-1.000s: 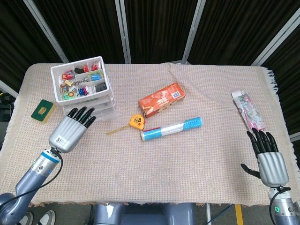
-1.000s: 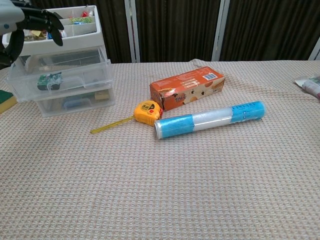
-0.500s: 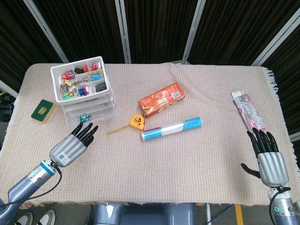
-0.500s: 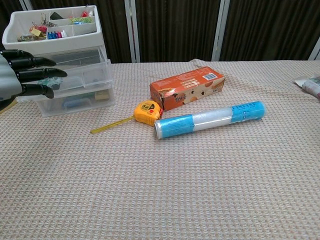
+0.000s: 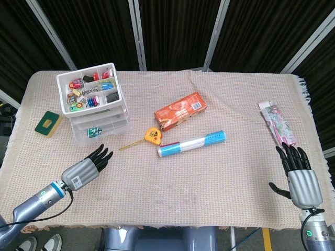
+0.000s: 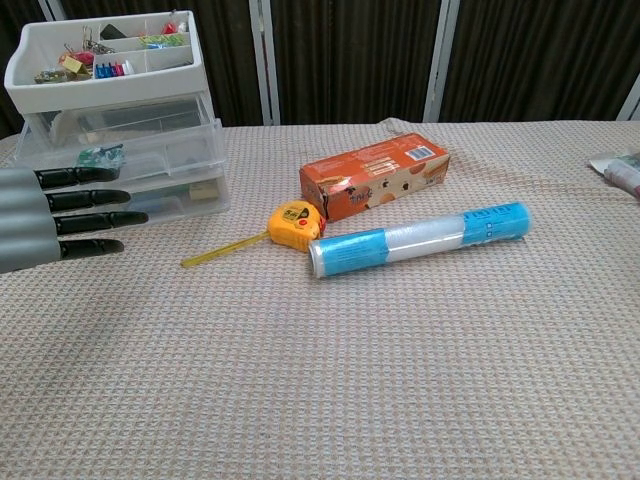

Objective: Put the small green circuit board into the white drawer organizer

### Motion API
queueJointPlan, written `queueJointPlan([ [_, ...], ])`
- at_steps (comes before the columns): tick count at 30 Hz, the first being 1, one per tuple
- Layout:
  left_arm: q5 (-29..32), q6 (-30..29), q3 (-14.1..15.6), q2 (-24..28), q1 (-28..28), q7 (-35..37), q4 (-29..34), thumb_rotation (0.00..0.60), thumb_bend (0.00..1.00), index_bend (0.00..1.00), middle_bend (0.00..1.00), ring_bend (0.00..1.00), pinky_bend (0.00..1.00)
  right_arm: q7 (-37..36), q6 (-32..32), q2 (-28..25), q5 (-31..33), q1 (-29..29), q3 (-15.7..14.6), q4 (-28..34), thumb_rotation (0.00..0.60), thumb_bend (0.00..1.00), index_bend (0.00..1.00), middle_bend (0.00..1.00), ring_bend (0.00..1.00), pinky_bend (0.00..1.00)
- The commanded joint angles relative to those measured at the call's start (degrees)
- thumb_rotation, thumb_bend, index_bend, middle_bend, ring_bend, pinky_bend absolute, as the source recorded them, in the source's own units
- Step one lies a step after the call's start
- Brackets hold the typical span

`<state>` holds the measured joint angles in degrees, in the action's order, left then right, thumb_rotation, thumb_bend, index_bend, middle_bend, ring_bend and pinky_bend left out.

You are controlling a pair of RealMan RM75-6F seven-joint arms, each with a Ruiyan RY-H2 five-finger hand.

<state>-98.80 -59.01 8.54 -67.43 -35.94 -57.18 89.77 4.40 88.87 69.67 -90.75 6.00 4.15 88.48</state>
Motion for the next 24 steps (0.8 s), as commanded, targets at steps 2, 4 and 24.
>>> queueJointPlan([
  [2,1.08,1.21,-0.71,-0.8,0.0,-0.59,-0.74,0.6,1.0,0.17,0.0,0.0,0.05,-0.04,-0.03,0.0,0.01,0.0,-0.01,-0.01,0.6,0.01,0.02,0.0,0.0,0.0],
  [4,1.89,1.76,-1.2,-1.14,0.05,-0.7,-1.24,0.6,1.0,0.17,0.0,0.0,0.05,-0.02,-0.01,-0.01,0.04,-0.01,0.02,-0.01,0.6,0.01,0.02,0.0,0.0,0.0],
  [24,6.65,1.74,-5.42,-2.7,0.68,0.11,-4.71,0.6,1.0,0.17,0.0,0.0,0.05,-0.12,-0.02,-0.08,-0.02,-0.01,0.0,0.07,0.6,0.01,0.02,0.0,0.0,0.0],
])
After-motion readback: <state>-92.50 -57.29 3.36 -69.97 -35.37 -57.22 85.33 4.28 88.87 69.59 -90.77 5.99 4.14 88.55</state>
